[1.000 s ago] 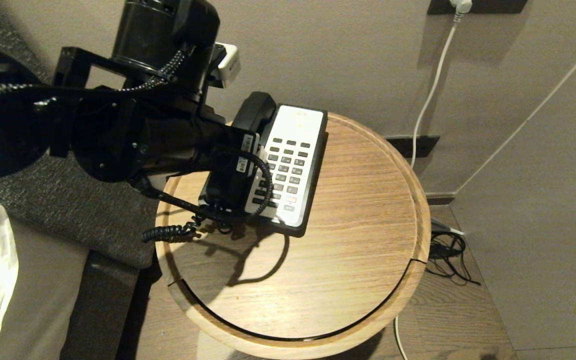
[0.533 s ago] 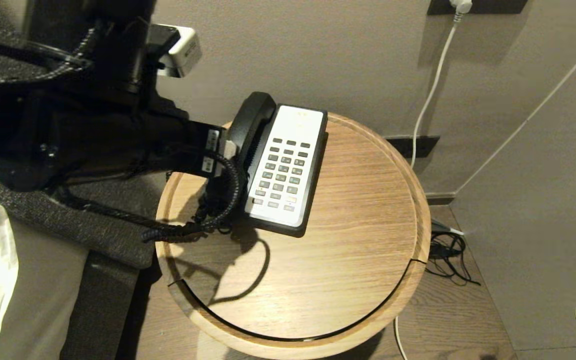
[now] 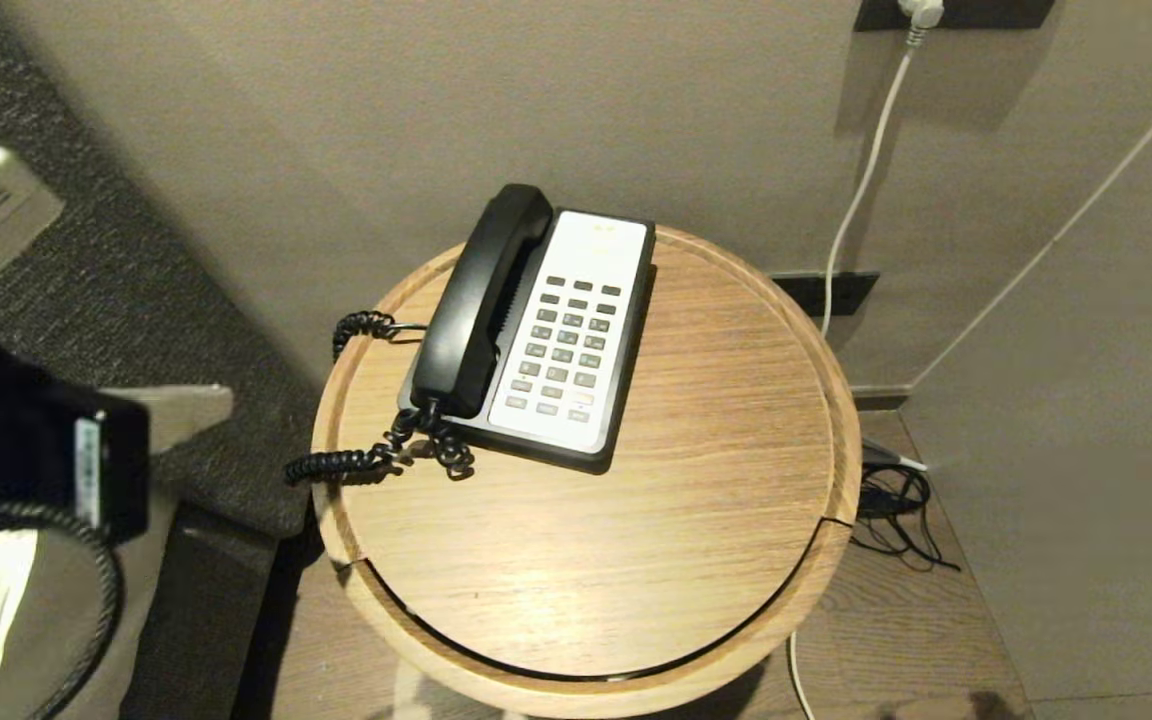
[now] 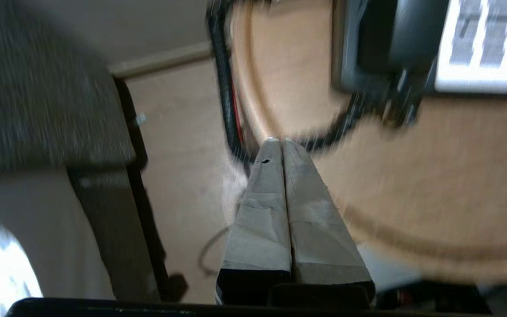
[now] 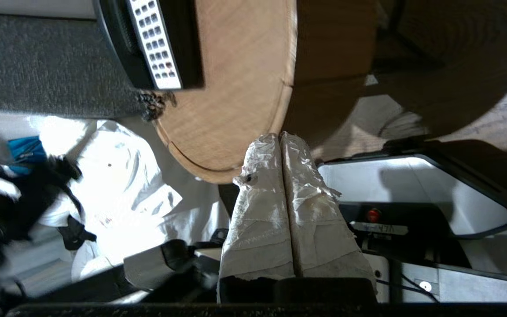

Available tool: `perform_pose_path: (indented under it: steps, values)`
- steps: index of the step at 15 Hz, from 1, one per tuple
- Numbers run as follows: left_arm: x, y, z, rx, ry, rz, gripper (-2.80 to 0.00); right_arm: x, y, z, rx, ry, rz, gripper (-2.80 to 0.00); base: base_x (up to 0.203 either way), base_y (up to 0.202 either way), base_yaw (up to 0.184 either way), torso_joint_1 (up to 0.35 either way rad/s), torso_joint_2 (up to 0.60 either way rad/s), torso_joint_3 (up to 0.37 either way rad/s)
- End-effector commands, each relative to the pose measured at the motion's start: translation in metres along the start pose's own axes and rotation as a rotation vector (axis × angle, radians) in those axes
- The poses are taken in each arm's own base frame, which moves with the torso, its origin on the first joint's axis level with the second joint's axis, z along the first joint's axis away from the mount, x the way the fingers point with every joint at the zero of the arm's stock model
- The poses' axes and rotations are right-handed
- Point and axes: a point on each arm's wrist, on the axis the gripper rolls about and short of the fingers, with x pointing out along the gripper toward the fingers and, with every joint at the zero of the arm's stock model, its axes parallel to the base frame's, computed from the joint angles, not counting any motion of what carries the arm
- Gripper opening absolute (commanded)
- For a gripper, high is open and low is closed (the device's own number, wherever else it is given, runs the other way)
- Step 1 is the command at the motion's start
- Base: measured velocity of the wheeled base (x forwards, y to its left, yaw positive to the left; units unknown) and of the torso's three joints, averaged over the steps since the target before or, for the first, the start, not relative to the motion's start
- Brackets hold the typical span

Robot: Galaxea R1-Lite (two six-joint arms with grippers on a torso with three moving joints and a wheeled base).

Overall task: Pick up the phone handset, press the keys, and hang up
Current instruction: End the call using the dial pad

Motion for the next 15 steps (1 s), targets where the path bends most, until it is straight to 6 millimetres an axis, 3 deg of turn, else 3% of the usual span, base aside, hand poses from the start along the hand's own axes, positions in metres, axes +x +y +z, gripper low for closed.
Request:
perform_pose_path:
  steps: [1, 5, 8, 10, 12, 15]
  values:
    - [-0.031, 0.019, -0.028, -0.057, -0.04, -0.016, -2.8, 0.034, 0.019, 0.025, 0.009, 0.072, -0.063, -2.8, 0.0, 0.0, 0.0, 0.0, 0.0, 0.0]
    - [-0.039, 0.024, -0.047, -0.175, -0.025, -0.078, -2.8, 0.1, 0.044, 0.044, -0.034, 0.228, -0.127, -2.8, 0.0, 0.0, 0.0, 0.0, 0.0, 0.0]
    - [-0.04, 0.025, -0.055, -0.198, -0.011, -0.083, -2.8, 0.154, 0.081, 0.044, -0.097, 0.341, -0.097, -2.8, 0.0, 0.0, 0.0, 0.0, 0.0, 0.0]
    - [-0.042, 0.025, -0.063, -0.2, -0.008, -0.086, -2.8, 0.184, 0.106, 0.032, -0.155, 0.414, -0.085, -2.8, 0.0, 0.0, 0.0, 0.0, 0.0, 0.0]
    - [-0.042, 0.025, -0.064, -0.203, -0.014, -0.091, -2.8, 0.2, 0.126, 0.013, -0.211, 0.471, -0.059, -2.8, 0.0, 0.0, 0.0, 0.0, 0.0, 0.0]
    - [-0.041, 0.025, -0.068, -0.21, -0.009, -0.09, -2.8, 0.214, 0.134, -0.008, -0.241, 0.535, -0.053, -2.8, 0.0, 0.0, 0.0, 0.0, 0.0, 0.0]
